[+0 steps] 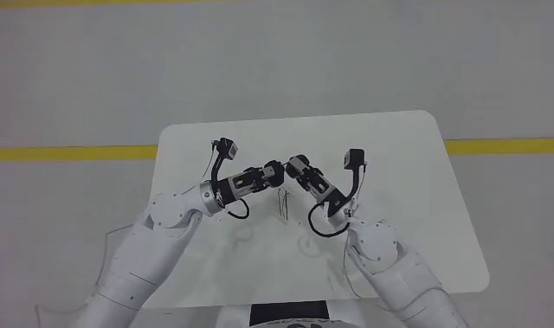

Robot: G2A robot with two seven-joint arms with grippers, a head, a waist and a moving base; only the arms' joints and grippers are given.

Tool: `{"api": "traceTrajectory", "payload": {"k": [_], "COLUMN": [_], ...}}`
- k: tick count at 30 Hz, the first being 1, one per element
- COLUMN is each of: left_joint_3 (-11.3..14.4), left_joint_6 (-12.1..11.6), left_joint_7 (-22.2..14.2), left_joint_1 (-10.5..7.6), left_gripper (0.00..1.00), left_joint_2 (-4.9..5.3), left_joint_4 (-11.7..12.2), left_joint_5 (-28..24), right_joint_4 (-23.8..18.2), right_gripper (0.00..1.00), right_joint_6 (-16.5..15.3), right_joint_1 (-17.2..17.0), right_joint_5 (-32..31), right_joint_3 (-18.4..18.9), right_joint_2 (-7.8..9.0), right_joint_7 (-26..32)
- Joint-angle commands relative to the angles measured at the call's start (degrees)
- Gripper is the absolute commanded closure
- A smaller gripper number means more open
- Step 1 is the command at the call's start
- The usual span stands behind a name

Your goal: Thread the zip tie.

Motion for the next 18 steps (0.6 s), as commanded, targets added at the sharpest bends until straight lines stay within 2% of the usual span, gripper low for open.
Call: {"api": "traceTrajectory", "payload": {"k": [1, 10, 18], "left_joint_3": [0.0, 0.2, 0.5], "left_joint_6": [0.1, -0.2, -0.2], "left_joint_7": [0.0, 0.4, 0.5], "left_joint_1": [-0.05, 0.02, -0.13], "left_gripper": [0.81, 0.83, 0.82], "left_joint_2": [0.05, 0.26, 0.43], "left_joint_4": [0.0, 0.2, 0.3], "left_joint_5": [0.0, -0.2, -0.2], "right_joint_4": [0.0, 0.0, -0.1], "right_gripper": [1.00, 1.00, 1.00], "right_joint_6": [0.1, 1.0, -0.2], "right_joint_1": [-0.1, -0.2, -0.7], "right_joint_5": [-0.1, -4.7, -7.3], "right_joint_3": [0.2, 0.5, 0.7], "right_joint_2": [-0.03, 0.00, -0.03], "right_joint_7": [-0.1, -0.1, -0.4]}}
